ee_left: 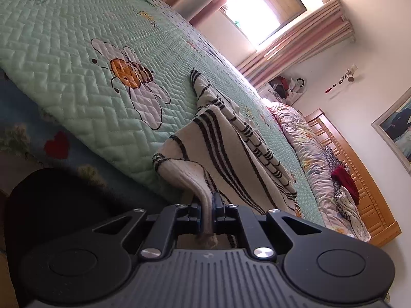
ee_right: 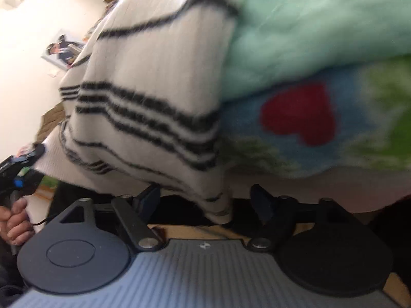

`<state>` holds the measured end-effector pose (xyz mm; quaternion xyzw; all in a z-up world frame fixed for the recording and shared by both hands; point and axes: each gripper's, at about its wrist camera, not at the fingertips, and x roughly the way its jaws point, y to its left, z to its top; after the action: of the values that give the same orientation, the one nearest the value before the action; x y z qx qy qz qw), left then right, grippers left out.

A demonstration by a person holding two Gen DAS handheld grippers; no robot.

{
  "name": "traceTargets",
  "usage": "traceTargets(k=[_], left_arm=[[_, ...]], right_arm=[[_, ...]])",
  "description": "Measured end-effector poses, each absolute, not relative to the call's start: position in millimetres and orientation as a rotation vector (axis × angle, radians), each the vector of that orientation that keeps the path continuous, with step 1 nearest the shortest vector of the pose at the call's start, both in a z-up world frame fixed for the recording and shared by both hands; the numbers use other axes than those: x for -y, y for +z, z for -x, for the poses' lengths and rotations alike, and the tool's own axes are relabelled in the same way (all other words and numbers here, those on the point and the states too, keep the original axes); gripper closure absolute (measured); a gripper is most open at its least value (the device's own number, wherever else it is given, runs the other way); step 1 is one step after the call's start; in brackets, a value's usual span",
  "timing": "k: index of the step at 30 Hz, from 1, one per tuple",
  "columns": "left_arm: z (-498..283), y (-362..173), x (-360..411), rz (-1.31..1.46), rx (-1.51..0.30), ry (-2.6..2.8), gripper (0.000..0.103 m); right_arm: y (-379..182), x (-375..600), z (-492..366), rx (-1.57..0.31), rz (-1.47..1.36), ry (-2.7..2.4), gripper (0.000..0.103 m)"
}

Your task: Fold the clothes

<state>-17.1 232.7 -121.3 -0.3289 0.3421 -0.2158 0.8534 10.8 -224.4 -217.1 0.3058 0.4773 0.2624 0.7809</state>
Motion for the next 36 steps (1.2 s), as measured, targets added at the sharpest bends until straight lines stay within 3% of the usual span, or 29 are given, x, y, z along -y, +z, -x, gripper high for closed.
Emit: traceTargets(k=[1, 3, 6, 10, 13, 21, 26, 32, 36], left_arm=[[17.4, -121.1, -233.5, 0.695, -0.717, -0.454, 0.096], [18.3, -120.4, -235.1, 0.700, -0.712, -0.451, 0.096], [20.6, -114.4, -240.4, 0.728, -0.682, -0.462, 0.096], [22.8, -97.4, -248.5, 0.799, -0.597, -0.511, 0.094], [18.2, -89.7, -245.9, 0.820, -0.563, -0.534, 0.093], [24.2, -93.7, -237.6, 0.811, -0.579, -0.521, 0.093], [24.3, -94.5, -239.6, 0.796, -0.582, -0.503, 0.093], [8.0, -108.5, -236.0, 0.646, -0.726, -0.424, 0.075], [-0.2, -130.0, -227.7, 0.480, -0.844, -0.345, 0.057]], right_arm=[[-213.6, 222.5, -10.1, -1.040, -0.663, 0.599, 0.071], [-199.1, 217.8, -3.4, -1.026, -0.621, 0.642, 0.093], [-165.9, 221.3, 16.1, -0.955, -0.656, 0.692, 0.094], [-111.3, 263.3, 60.3, -0.669, -0.854, 0.746, 0.094], [-100.9, 299.6, 81.6, -0.538, -0.990, 0.711, 0.094], [-135.9, 290.7, 93.1, -0.658, -1.090, 0.666, 0.094], [-127.5, 288.0, 89.7, -0.624, -1.082, 0.665, 0.094], [-130.4, 280.3, 78.4, -0.623, -1.079, 0.651, 0.094], [-138.1, 283.0, 86.6, -0.643, -1.112, 0.631, 0.093]])
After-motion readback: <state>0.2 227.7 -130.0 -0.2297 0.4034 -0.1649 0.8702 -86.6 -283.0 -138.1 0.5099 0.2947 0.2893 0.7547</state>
